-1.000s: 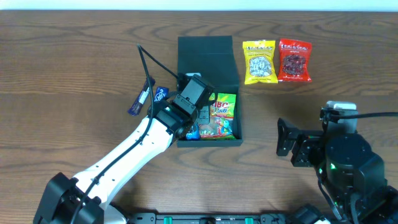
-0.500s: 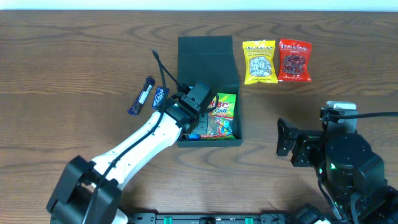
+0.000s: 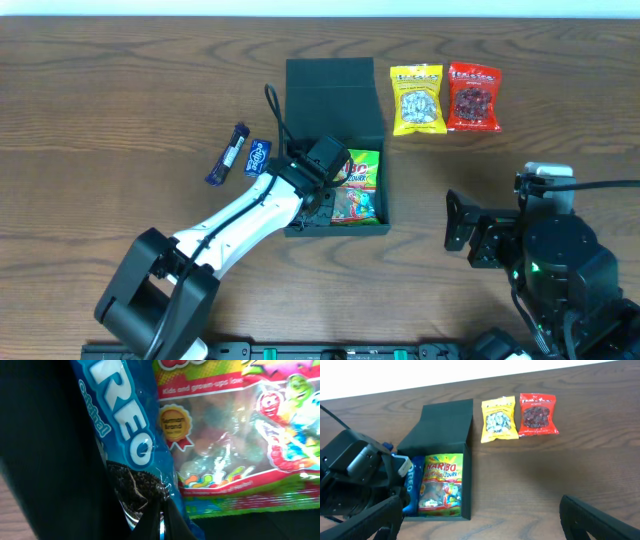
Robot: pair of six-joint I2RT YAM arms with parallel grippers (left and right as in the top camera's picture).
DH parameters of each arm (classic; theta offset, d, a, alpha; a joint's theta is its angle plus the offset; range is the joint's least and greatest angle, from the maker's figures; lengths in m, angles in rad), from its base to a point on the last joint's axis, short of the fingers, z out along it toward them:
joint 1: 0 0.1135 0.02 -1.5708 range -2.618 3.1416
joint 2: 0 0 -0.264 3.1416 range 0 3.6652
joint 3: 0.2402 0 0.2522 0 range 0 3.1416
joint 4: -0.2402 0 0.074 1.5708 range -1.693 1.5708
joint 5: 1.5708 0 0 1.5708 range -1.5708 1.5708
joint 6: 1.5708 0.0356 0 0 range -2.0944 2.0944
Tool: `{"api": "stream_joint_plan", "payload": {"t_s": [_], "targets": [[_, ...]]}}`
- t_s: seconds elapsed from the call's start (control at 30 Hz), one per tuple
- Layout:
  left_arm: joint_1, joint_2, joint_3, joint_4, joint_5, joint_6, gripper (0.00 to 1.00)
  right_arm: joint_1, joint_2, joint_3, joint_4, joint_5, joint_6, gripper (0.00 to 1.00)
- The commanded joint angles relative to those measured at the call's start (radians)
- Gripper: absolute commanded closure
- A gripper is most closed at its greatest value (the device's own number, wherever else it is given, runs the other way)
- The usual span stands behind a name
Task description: Pack container
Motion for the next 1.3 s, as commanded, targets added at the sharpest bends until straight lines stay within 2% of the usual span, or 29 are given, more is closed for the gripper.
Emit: {"api": "stream_joint_plan", "payload": {"t_s": [0.0,0.4,0.73,0.97,1.27], "targets": [[0.000,0.028,0.019,-0.003,-0.030,0.025,0.94,0.008,-0.003,0.015,0.000,0.018,-0.010,0.01],[0.000,0.024,0.032,0.002,-0.053,0.025,0.94,0.008,-0.003,0.015,0.008,0.018,-0.011,0.01],[0.003,-0.080,0.181,-0.063,-0.015,0.027,0.94,0.008,0.031,0.015,0.088,0.111,-0.011,0.01],[0.022,-0.221,0.210,-0.060,-0.026,0.053,0.94,0.007,0.165,0.015,0.201,0.186,-0.101,0.01],[0.086,-0.377,0.210,-0.082,-0.069,0.056,0.94,-0.074,0.400,0.015,0.394,0.221,-0.116,0.01]]}}
